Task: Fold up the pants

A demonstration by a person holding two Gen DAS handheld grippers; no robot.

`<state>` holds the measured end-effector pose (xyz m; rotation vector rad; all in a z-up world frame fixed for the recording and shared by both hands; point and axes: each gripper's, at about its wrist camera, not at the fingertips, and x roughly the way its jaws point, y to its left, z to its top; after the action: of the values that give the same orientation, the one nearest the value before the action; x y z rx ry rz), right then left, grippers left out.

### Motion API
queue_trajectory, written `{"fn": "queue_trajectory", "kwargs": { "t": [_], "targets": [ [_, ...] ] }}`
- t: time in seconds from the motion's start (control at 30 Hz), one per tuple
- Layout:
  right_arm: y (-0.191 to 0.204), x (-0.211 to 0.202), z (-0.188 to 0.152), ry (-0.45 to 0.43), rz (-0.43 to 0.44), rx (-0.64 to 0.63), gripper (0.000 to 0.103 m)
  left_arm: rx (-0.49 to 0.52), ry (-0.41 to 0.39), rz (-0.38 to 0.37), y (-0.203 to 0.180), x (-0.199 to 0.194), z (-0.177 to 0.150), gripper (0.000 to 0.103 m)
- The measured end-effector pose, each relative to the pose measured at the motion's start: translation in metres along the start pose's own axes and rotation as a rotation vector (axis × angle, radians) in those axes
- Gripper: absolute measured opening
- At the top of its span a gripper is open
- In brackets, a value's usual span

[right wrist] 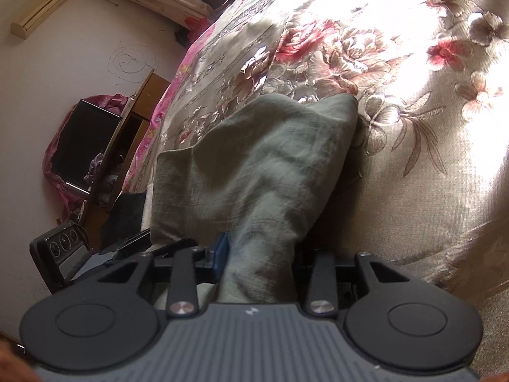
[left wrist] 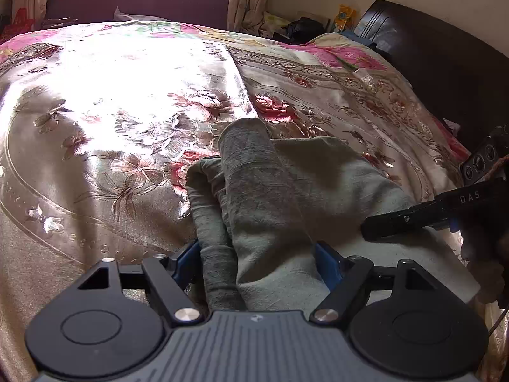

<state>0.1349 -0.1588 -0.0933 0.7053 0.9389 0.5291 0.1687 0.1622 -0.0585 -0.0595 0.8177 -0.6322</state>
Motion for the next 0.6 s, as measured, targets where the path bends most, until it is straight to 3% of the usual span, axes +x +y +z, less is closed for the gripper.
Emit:
{"fn": "queue_trajectory", "kwargs": {
  "t": [0.07,0.3,0.37,0.47,0.6],
  "targets": [
    [0.004,0.002,0.000,-0.001,-0.016,-0.015,0.038,0.013,-0.002,0.010,-0.003,-0.001,0.000,0.084],
    [0.022,-0.021,-0.002,-0.030,-0.114,-0.101,0.038,0.092,-0.009,0.164,-0.025,-0.015,0.005,0.087],
    [0.026,-0.037,-0.003,-0.075,-0.189,-0.112,0.038,0.099,-0.011,0.210,-0.029,-0.023,0.004,0.087],
    [0.038,-0.059,-0.010,-0.123,-0.261,-0.158,0.038,0.072,-0.031,0.258,-0.041,-0.038,0.005,0.087],
    [0.068,-0.079,-0.028,-0.146,-0.281,-0.214,0.039,0.038,-0.096,0.306,-0.071,-0.061,0.005,0.094]
  ]
}}
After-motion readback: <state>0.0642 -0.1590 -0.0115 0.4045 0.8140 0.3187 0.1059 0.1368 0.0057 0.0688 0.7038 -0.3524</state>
